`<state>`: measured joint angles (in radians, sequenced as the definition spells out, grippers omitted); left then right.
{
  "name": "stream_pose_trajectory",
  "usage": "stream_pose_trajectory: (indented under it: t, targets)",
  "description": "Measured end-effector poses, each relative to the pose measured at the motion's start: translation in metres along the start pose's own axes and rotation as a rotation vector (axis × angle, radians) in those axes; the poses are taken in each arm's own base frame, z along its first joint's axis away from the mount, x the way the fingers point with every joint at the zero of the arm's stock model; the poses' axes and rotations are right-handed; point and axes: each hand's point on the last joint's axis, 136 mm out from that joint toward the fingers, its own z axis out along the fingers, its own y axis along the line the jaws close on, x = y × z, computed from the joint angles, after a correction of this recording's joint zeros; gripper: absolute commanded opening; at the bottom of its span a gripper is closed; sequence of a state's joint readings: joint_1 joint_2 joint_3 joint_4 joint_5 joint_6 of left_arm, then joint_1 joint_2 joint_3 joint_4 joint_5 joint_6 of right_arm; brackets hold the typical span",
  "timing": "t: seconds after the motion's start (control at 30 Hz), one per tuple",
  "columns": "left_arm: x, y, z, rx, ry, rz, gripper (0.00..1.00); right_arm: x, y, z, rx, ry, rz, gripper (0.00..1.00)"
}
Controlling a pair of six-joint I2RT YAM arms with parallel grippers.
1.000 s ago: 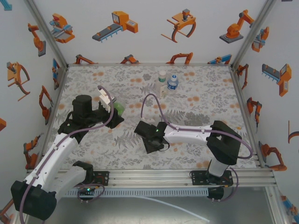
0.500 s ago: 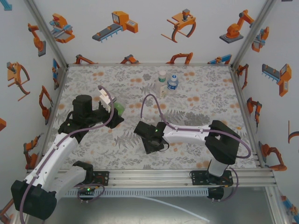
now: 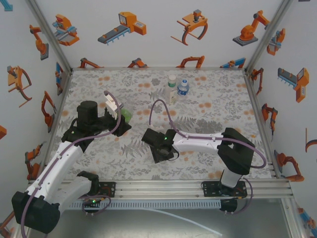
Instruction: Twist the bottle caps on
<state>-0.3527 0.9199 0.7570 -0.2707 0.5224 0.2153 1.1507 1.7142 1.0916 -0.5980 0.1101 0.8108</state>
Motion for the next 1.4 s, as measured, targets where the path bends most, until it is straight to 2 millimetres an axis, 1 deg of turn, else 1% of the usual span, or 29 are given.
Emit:
stream_pose_trajectory:
  t: [0.27, 0.5, 0.67, 0.83, 1.4]
  targets:
    - [-0.0001, 0.0001, 0.0000, -0.001, 0.000, 0.000, 0.02, 0.0056, -0.0042, 0.0079, 0.028, 0.029, 0.000, 0.45]
    - [0.0001, 0.0005, 0.0000, -0.003, 0.001, 0.000, 0.02, 0.0061, -0.0047, 0.0076, 0.031, 0.032, 0.000, 0.45]
    - [0.0000, 0.0006, 0.0000, -0.003, 0.001, 0.000, 0.02, 0.0007, -0.0036, 0.0028, 0.035, 0.016, 0.000, 0.45]
    - [0.0000, 0.0006, 0.0000, -0.003, 0.000, 0.001, 0.03, -0.0003, -0.0050, -0.0006, 0.041, 0.011, 0.000, 0.46]
    - [0.0011, 0.0004, -0.0001, -0.003, 0.005, -0.002, 0.02, -0.0004, -0.0074, 0.0002, 0.055, 0.008, -0.001, 0.47]
